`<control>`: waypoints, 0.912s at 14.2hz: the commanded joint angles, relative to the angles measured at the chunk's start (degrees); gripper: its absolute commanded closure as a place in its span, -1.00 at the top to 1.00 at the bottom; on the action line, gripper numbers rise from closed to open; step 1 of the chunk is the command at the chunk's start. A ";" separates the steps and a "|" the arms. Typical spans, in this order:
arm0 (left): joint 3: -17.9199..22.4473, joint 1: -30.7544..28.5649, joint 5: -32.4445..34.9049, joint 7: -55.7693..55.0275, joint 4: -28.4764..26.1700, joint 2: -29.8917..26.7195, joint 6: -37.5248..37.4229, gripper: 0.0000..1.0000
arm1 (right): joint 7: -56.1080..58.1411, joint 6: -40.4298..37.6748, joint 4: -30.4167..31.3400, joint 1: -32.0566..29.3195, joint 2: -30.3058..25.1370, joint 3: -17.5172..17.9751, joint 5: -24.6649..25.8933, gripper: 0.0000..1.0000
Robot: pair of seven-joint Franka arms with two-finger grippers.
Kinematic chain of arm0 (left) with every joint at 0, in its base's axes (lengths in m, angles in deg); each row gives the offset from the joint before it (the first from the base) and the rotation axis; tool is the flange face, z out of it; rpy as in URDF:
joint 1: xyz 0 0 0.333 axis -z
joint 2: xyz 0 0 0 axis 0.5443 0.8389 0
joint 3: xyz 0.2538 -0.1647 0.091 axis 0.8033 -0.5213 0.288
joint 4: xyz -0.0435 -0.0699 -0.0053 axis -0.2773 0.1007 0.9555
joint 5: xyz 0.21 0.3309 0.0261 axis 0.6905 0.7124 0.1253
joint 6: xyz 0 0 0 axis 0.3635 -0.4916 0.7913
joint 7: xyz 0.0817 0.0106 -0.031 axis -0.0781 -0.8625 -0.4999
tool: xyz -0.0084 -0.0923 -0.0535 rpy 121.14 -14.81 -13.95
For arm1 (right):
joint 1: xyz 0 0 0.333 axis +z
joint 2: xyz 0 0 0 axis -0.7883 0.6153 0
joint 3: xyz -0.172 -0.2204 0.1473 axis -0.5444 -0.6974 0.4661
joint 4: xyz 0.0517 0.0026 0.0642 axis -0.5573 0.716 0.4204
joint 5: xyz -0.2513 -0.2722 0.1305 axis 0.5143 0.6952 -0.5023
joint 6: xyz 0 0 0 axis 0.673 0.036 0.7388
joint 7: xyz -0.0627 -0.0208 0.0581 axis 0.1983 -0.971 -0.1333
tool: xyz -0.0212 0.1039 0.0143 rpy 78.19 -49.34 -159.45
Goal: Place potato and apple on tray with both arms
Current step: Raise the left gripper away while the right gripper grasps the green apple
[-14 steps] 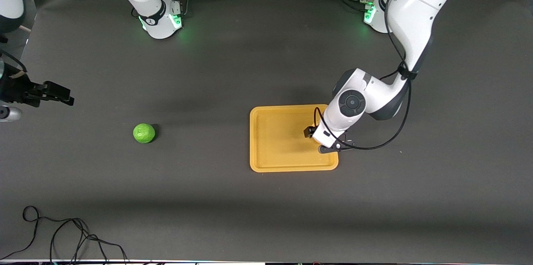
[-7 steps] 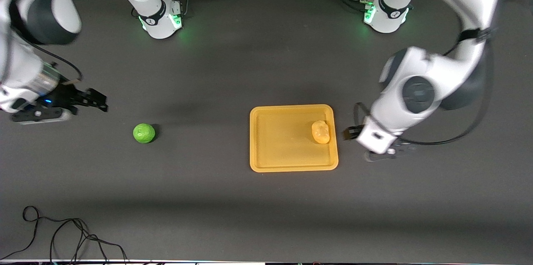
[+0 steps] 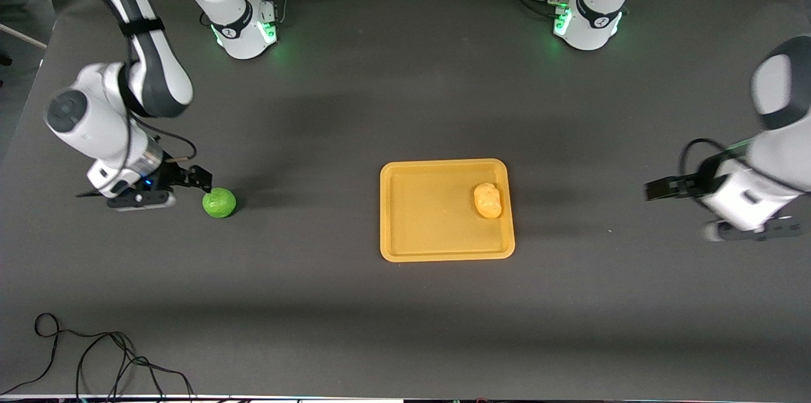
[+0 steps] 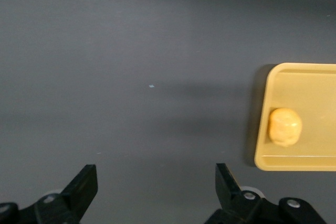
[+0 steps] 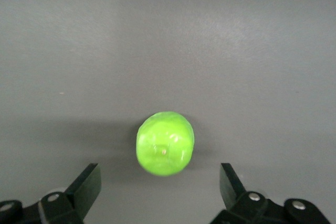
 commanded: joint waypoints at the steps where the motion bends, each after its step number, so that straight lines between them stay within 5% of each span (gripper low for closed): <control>1: -0.31 -2.00 -0.59 1.13 -12.70 -10.42 3.98 1.00 | 0.33 5.69 -1.07 0.50 6.06 -0.30 -1.25 1.00; 3: -0.31 -3.24 -0.85 1.83 -19.75 -15.88 7.67 1.00 | 0.59 8.42 -1.07 0.50 8.45 -0.21 -1.25 1.00; 11: -0.13 -4.12 -1.38 -2.73 -14.95 -17.31 6.54 1.00 | 0.77 8.61 -1.07 1.29 12.15 -0.04 -1.25 1.00; 12: -0.04 -4.12 -1.29 -2.91 -14.42 -17.31 6.37 1.00 | 0.77 8.61 -1.07 1.21 12.24 -0.04 -1.25 0.88; 13: -0.13 -4.03 -1.12 -3.00 -14.33 -17.40 6.28 1.00 | 0.77 8.61 -1.07 1.29 12.24 -0.12 -1.25 0.54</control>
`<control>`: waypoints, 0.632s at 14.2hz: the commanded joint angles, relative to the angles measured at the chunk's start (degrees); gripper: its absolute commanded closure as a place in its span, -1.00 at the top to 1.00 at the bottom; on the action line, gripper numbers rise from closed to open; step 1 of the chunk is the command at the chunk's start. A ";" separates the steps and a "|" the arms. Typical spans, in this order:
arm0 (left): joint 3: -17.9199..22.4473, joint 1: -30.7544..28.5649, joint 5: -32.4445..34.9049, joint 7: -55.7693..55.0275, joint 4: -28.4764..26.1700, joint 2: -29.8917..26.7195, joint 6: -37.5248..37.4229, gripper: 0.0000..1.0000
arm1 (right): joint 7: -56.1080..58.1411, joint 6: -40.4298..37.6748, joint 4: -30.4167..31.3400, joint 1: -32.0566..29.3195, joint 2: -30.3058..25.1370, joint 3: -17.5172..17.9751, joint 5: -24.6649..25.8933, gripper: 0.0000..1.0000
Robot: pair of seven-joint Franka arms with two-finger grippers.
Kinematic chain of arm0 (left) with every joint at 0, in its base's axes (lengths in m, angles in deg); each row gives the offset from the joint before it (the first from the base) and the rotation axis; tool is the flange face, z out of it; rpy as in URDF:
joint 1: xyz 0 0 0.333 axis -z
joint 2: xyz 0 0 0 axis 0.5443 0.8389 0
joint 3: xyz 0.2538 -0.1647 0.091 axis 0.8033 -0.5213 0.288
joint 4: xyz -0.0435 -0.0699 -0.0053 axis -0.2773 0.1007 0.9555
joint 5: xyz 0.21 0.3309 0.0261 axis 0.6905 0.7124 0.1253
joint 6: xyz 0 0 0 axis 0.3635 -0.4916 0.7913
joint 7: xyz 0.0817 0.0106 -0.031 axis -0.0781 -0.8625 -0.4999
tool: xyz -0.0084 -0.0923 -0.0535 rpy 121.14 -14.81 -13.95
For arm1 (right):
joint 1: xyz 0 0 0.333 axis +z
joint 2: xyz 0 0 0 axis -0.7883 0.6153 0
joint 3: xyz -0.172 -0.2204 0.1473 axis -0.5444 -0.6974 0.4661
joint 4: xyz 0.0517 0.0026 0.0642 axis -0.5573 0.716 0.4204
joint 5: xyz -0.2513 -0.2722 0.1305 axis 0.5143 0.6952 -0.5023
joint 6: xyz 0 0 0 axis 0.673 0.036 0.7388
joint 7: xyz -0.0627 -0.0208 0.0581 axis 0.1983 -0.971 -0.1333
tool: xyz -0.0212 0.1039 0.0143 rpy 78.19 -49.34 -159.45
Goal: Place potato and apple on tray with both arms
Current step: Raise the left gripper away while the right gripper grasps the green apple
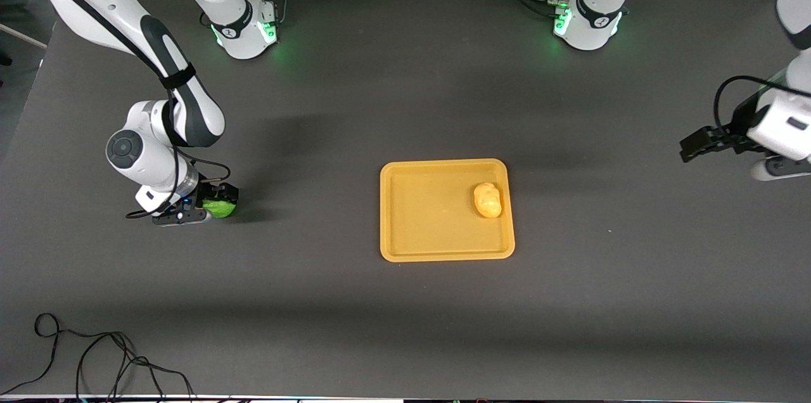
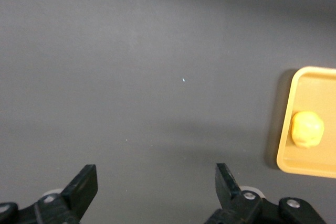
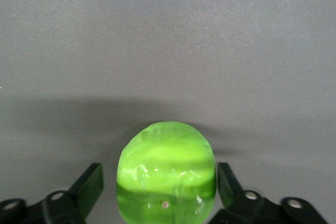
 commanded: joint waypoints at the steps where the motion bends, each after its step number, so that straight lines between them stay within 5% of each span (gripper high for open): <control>1: -0.37 -0.26 -0.19 -1.36 0.68 -0.84 -0.81 1.00 | 0.86 0.56 -0.95 0.39 0.70 -0.28 -1.24 0.24; 3: -0.28 -0.44 -0.80 -0.93 0.77 -0.58 -0.47 1.00 | 1.03 0.38 -1.21 0.39 0.17 -0.36 -1.24 0.02; 6: -0.02 -0.44 -0.80 -0.57 1.65 -0.14 -0.37 1.00 | 1.12 -1.72 -1.91 0.30 -4.03 -0.63 -1.16 0.01; 9: -0.19 0.00 -0.71 -0.57 2.00 -0.14 0.24 1.00 | 1.12 -13.46 -6.03 0.30 -11.50 -0.72 -1.16 0.01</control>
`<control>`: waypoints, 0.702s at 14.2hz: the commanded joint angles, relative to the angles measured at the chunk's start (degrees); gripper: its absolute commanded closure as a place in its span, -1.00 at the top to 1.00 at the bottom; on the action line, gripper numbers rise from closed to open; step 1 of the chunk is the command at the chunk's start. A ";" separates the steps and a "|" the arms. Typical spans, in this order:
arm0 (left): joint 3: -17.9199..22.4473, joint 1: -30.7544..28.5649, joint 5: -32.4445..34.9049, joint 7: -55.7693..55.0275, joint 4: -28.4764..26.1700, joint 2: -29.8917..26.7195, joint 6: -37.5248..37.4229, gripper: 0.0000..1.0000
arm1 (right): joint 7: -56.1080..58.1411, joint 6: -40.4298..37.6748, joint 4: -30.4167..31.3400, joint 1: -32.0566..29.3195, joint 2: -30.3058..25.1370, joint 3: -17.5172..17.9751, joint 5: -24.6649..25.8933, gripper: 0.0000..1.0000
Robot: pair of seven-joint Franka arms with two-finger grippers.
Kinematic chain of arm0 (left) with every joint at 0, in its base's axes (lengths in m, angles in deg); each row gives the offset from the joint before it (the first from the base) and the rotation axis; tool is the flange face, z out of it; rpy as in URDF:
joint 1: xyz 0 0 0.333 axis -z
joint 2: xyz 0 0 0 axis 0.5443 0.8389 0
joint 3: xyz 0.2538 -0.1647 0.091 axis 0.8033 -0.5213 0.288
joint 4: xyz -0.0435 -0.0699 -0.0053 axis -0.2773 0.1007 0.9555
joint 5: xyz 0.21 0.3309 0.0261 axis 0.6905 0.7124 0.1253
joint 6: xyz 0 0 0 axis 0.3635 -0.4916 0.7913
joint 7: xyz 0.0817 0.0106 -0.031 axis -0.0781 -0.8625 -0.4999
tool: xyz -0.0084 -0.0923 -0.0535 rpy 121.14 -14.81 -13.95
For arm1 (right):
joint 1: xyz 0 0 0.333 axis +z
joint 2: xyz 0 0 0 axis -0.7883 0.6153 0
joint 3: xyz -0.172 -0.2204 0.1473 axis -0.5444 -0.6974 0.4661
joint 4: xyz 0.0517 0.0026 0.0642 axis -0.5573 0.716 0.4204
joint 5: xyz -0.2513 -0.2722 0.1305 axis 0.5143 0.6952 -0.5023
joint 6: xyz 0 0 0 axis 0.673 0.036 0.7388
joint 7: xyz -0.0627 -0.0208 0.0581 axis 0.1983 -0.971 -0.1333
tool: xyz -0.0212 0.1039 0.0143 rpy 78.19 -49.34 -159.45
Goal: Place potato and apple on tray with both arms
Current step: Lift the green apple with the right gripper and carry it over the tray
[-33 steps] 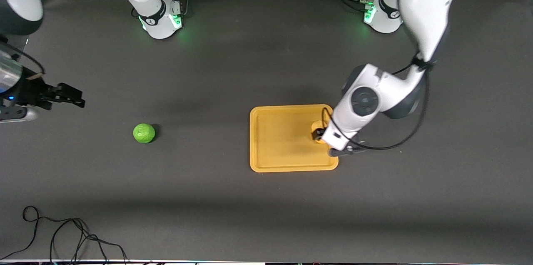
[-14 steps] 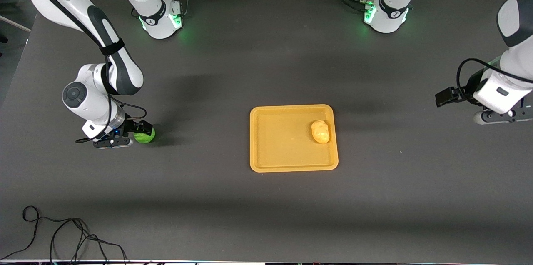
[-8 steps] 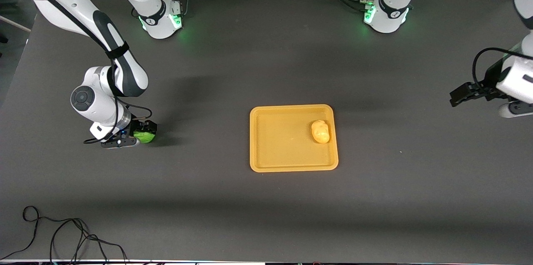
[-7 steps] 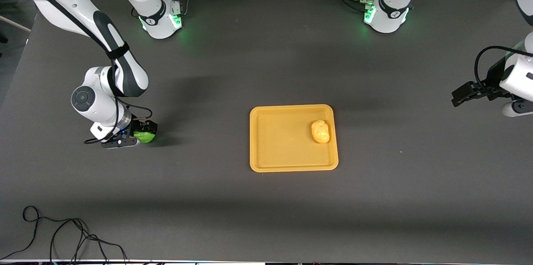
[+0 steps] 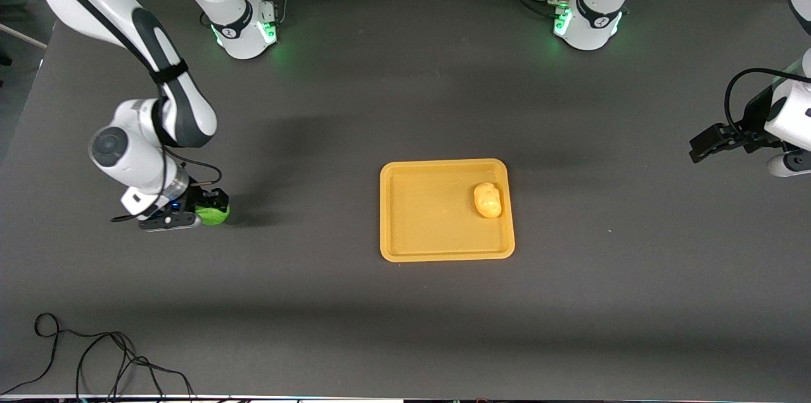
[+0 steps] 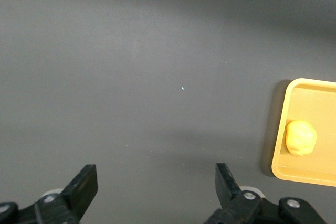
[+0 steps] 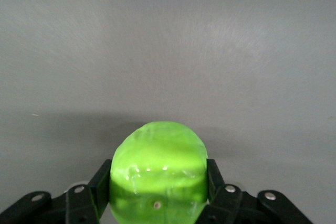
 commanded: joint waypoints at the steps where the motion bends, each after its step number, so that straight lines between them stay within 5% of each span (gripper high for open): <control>1: -0.12 -0.13 -0.55 -0.21 1.07 0.10 -0.18 1.00 | 1.12 -13.63 -5.24 0.22 -8.22 -0.53 -0.89 0.01; 5: -0.21 -0.22 -0.46 0.83 1.07 0.10 -0.80 1.00 | 0.69 -35.36 -23.60 0.48 -7.98 -0.45 -0.63 0.01; 10: 3.37 3.36 0.07 1.54 1.07 -0.16 -1.06 1.00 | -5.69 -37.85 -34.61 9.78 -3.07 -0.27 -0.10 -0.02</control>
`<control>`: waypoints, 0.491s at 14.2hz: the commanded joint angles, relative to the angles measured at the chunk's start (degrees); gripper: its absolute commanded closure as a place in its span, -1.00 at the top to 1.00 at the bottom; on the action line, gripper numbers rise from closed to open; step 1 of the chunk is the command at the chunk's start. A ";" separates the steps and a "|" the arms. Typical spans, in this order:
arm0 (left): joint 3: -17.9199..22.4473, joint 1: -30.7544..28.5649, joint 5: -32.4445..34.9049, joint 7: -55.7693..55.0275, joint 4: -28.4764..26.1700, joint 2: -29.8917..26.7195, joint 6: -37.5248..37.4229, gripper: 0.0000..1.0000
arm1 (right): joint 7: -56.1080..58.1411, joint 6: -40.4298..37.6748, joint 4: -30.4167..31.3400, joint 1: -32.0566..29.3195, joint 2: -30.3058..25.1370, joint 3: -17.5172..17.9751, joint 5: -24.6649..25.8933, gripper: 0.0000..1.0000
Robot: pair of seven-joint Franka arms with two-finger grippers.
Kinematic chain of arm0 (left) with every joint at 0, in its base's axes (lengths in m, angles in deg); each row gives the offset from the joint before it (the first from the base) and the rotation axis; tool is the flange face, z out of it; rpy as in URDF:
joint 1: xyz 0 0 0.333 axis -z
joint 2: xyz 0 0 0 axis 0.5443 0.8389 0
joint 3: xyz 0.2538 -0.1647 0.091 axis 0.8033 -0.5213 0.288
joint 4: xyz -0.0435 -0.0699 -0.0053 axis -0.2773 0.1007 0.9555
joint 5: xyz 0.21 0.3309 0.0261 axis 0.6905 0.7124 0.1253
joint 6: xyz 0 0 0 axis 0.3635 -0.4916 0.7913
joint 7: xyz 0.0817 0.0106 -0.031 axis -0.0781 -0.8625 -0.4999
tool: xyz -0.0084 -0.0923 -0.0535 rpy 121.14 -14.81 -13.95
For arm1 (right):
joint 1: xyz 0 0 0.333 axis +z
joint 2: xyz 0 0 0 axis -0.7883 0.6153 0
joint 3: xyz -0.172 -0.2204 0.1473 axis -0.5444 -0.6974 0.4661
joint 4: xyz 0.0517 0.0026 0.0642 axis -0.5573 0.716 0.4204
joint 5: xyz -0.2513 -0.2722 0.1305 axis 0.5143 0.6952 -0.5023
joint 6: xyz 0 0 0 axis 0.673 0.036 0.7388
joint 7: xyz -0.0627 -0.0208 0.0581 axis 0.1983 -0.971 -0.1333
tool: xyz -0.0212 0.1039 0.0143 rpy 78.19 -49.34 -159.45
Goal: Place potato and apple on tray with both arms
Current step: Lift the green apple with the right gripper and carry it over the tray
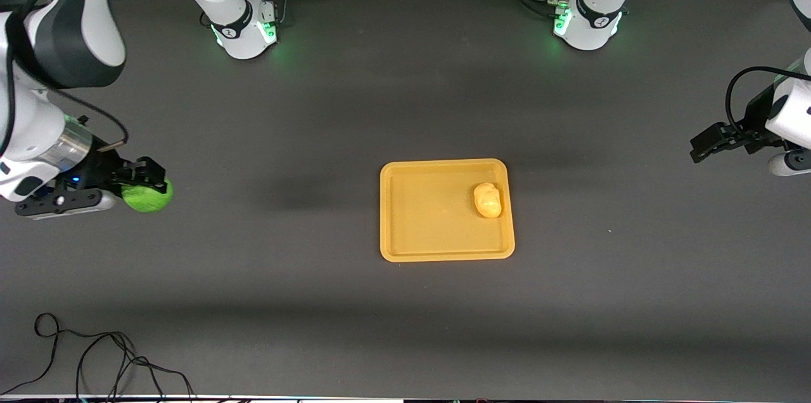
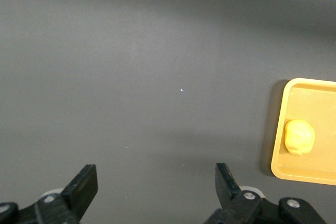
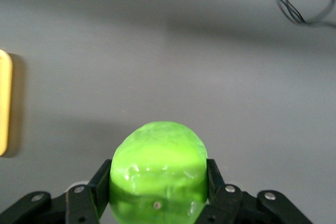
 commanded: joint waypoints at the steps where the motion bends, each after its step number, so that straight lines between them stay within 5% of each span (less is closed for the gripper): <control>1: 6.83 6.74 0.14 0.75 0.72 -0.18 -0.98 1.00 | -8.45 -3.29 -9.58 6.92 7.25 -0.40 -0.19 -0.02; 3: 10.81 10.11 -0.04 0.84 0.72 0.08 -0.98 1.00 | -15.22 -6.11 -17.31 12.46 12.43 -0.49 0.08 -0.05; 7: 10.65 10.38 -0.39 0.67 0.81 -0.09 -0.98 1.00 | -33.23 -6.38 -31.45 22.83 24.81 -0.49 2.62 -0.13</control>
